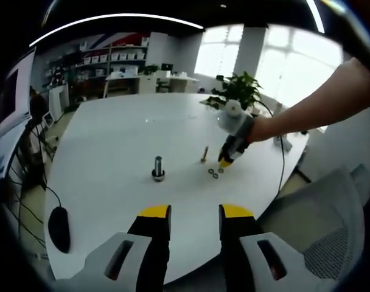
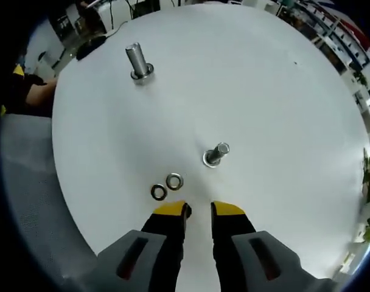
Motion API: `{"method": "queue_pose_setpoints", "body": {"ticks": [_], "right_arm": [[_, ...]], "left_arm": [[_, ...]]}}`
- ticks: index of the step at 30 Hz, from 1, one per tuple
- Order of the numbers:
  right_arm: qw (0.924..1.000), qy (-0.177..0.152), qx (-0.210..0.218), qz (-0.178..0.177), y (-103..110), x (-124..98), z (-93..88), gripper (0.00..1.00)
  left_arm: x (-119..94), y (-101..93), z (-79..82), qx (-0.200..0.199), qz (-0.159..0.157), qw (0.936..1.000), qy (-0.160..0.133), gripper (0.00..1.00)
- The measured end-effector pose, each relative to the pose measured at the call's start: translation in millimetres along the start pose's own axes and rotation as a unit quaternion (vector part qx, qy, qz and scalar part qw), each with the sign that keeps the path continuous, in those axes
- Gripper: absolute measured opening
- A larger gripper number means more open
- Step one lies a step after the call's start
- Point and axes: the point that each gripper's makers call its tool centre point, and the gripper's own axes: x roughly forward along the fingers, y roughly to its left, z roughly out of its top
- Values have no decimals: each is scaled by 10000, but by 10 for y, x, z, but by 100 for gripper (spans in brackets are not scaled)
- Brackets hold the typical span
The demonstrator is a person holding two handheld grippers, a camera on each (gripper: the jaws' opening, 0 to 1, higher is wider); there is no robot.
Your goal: Place the washer onto the threaded stud by aligning its center hole with the stud, sliding it down to the base, and recovering from edge contact or off-axis alignment until the washer reaches the visible bottom stop.
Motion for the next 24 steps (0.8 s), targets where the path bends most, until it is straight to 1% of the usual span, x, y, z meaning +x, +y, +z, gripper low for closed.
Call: {"method": "queue_pose_setpoints", "body": {"ticks": [3, 10, 13, 16, 18, 21, 22, 23, 24], "right_arm": [[10000, -5, 46, 45, 20, 1, -30, 19], [9997, -114, 61, 184, 100, 0, -14, 22], [9997, -63, -15, 220, 119, 31, -40, 22], [9997, 56, -146, 211, 117, 70, -109, 22], [9997, -62, -144, 191, 106, 61, -80, 21], [9997, -90, -58, 219, 91, 66, -79, 21], [9997, -85, -79, 220, 93, 68, -80, 21], [9995, -63, -225, 226, 90, 70, -78, 21], [9995, -61, -234, 223, 93, 72, -74, 21]], "left_arm": [[4, 0, -11, 21, 8, 10000, 34, 29], [12, 10, -16, 20, 14, 10000, 64, 29], [13, 15, -18, 24, 24, 10000, 76, 29], [14, 24, -23, 3, 35, 10000, 91, 29], [12, 26, -22, -5, 41, 10000, 88, 29], [12, 33, -31, -17, 57, 9999, 107, 29], [11, 33, -32, -19, 61, 9999, 108, 29], [10, 34, -33, -16, 65, 9999, 109, 29], [11, 33, -33, -14, 65, 9999, 109, 29]]}}
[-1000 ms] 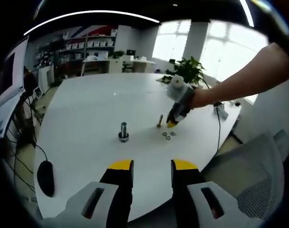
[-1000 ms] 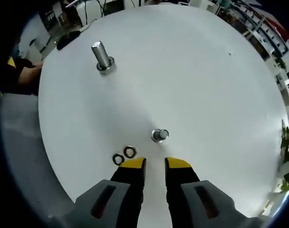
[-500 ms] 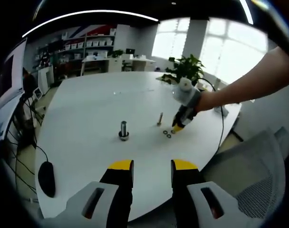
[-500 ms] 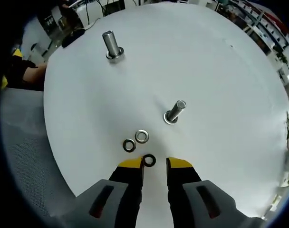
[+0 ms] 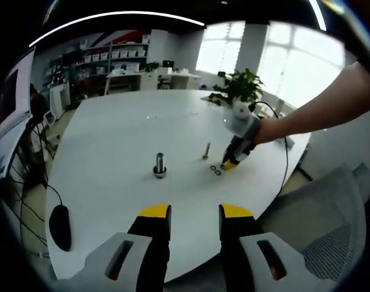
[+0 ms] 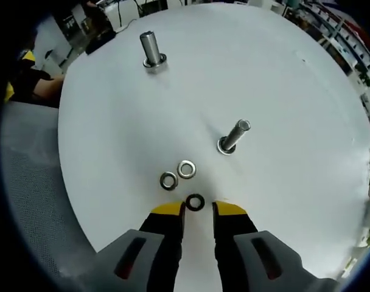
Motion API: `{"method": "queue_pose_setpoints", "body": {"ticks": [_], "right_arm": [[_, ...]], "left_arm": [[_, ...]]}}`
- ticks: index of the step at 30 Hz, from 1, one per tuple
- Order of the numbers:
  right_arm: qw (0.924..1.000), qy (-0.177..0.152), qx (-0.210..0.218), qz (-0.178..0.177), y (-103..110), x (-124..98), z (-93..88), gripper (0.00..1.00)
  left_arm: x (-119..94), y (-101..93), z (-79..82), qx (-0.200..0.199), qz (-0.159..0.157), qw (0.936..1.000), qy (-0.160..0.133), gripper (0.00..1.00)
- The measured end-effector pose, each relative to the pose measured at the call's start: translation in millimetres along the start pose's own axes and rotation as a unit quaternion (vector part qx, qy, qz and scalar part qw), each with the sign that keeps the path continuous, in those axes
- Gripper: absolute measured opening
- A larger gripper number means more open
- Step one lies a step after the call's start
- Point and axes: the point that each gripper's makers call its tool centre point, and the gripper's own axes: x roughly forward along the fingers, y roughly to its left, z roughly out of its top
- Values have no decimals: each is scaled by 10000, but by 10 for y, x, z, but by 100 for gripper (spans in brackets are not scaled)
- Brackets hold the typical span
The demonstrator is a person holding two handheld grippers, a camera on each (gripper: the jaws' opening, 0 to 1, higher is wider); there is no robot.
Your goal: Place the washer onto the threaded stud by aligning its center hole with the stud, sliding it down to the base, and recovering from edge contact or off-axis alignment until the washer reaches the visible bottom stop.
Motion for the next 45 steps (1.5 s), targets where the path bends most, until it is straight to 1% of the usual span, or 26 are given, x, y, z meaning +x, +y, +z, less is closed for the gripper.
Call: {"method": "queue_pose_setpoints", "body": {"ticks": [2, 4, 6, 7, 12, 17, 20, 22, 28, 29, 32, 34, 40, 45], "right_arm": [[9998, 54, -166, -3, 29, -4, 10, 20], [9997, 84, -227, -14, 38, 8, 29, 18], [9990, 114, -440, -39, 61, 6, 47, 15], [9988, 132, -466, -42, 63, 12, 45, 15], [9990, 359, -253, -4, 33, 20, 50, 15], [9970, 706, -309, -92, 50, 32, 55, 15], [9961, 787, -353, -166, 67, 25, 56, 15], [9964, 768, -289, -206, 55, 22, 48, 14], [9982, 528, -175, -239, 42, 3, 34, 14], [9987, 309, -53, -409, -7, 11, 79, 14], [9973, 79, 595, -411, -11, 9, 58, 14], [9978, 91, 529, -391, -26, 4, 49, 14], [9977, 159, 534, -375, -15, 10, 55, 14], [9978, 92, 548, -366, 9, -44, 101, 14]], "left_arm": [[2, 2, -4, 8, 8, 10000, 14, 29], [0, 4, -8, 4, 11, 10000, 25, 29], [-3, 6, -6, 3, 20, 10000, 17, 29], [-3, 8, -7, 6, 23, 10000, 21, 29], [-2, 3, -7, 16, 16, 10000, 23, 29], [-1, 3, -6, 25, 17, 10000, 23, 29], [-6, 7, -5, 9, 17, 10000, 8, 29], [-7, 3, 2, 1, 7, 10000, -12, 29], [-9, -8, 12, 31, -11, 10000, -28, 29], [-8, -9, 12, 31, -16, 10000, -27, 29], [-6, -18, 13, 52, -36, 10000, -26, 29], [-5, -23, 12, 71, -44, 10000, -23, 29], [0, -27, 7, 73, -58, 10000, -12, 29], [-4, -21, 6, 84, -40, 10000, -20, 29]]}}
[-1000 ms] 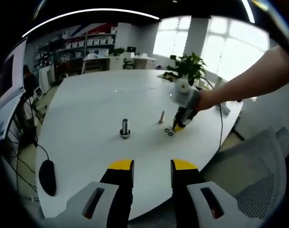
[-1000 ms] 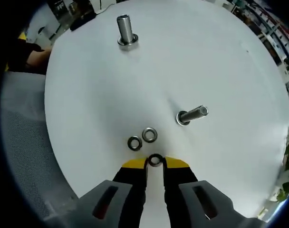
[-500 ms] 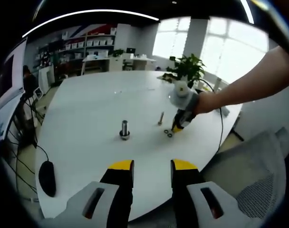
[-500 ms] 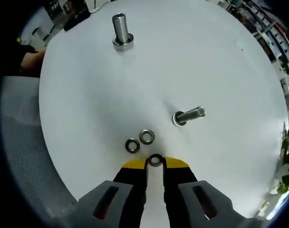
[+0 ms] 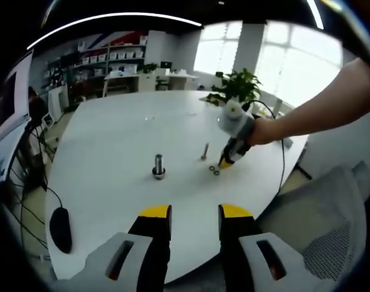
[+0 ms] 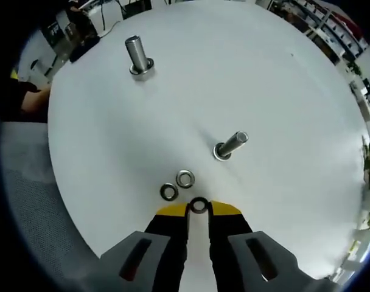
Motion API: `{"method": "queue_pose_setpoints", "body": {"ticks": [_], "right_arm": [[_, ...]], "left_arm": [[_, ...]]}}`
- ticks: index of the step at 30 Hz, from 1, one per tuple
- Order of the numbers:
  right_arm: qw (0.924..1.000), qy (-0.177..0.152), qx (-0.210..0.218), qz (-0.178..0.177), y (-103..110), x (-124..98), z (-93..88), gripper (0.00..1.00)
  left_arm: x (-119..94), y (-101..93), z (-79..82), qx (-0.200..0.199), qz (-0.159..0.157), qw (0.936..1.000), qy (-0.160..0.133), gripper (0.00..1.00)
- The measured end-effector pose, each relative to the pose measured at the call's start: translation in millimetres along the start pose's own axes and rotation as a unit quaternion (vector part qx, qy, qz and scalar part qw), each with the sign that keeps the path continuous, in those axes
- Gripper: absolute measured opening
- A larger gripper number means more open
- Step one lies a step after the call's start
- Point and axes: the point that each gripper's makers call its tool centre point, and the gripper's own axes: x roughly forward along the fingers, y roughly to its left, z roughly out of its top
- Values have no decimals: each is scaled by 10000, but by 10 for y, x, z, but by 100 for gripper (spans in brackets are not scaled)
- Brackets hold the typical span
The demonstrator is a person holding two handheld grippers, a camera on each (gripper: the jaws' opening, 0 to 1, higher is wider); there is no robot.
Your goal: Place the washer onto the threaded stud by aligning its center hole with the stud, sliding it down to the base, and recovering from edge contact or off-axis alignment until the washer reaches the visible bottom stop.
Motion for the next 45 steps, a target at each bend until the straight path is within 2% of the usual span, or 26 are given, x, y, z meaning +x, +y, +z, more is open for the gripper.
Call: {"method": "queue_pose_setpoints", "body": {"ticks": [3, 13, 18, 30, 45], "right_arm": [[10000, -56, -36, -50, -33, -79, 55, 14], [9983, -540, -70, -223, -212, -409, 358, 14], [9972, -656, -226, -266, -210, -471, 452, 14], [9954, -807, -417, -307, -247, -474, 629, 14], [9968, -644, -442, -149, -275, -339, 672, 14]], "left_arm": [[-5, 0, 10, 7, 5, 10000, -22, 29], [-14, 7, 25, 23, 27, 10000, -78, 29], [-16, 4, 30, 28, 22, 10000, -82, 28], [-12, 7, 11, 42, 28, 10000, -24, 28], [-4, 4, 1, 9, 5, 10000, 15, 28]]}}
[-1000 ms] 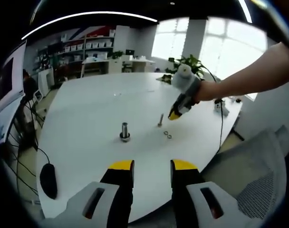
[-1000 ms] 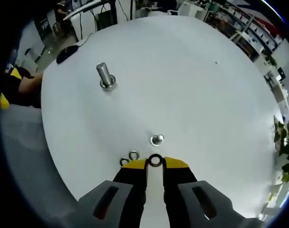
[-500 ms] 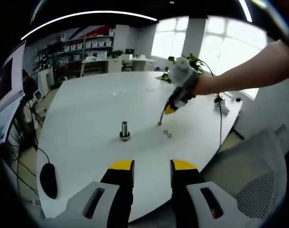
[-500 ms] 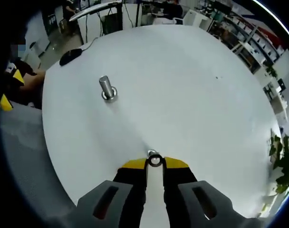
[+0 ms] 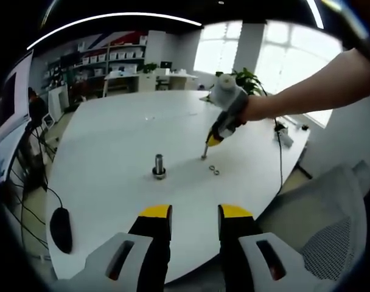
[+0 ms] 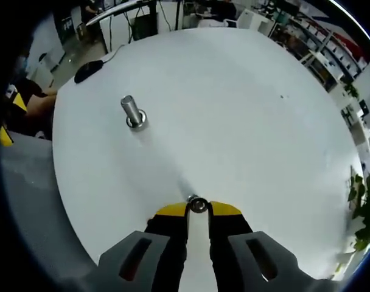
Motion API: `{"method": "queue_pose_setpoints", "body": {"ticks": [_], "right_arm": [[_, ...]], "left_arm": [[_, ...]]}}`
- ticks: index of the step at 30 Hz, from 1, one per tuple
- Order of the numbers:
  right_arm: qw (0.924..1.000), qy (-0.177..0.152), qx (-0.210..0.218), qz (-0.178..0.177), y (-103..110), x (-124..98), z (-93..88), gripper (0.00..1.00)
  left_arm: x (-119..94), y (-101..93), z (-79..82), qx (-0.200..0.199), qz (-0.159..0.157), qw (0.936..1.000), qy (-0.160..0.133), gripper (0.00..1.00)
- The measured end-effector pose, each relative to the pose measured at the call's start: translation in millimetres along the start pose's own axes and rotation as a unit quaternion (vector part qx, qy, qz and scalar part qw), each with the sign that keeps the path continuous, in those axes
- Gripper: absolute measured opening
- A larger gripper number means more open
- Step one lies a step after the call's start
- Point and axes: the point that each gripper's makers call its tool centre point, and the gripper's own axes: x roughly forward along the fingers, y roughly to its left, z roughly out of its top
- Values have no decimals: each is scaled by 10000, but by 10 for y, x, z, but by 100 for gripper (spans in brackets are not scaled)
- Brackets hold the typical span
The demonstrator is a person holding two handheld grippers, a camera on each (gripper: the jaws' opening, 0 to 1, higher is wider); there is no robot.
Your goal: Place the washer onto the threaded stud by aligning its center hole with the stud, sliding it down to the base, and recovering from edge contact or off-axis alignment until the washer reaches the visible bottom stop.
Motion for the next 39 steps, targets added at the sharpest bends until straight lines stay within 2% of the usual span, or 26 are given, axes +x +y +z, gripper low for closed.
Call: {"method": "queue_pose_setpoints", "body": {"ticks": [6, 25, 39], "right_arm": [[9998, 135, -103, 73, 20, 91, -25, 14], [9984, 472, -63, 302, 123, 450, -165, 14], [9979, 531, -137, 334, 158, 421, -214, 15]], "left_arm": [[5, -5, -9, -45, -28, 10000, 19, 28], [22, -3, -59, -81, -46, 9999, 119, 28], [24, -6, -70, -97, -49, 9999, 128, 28]]}}
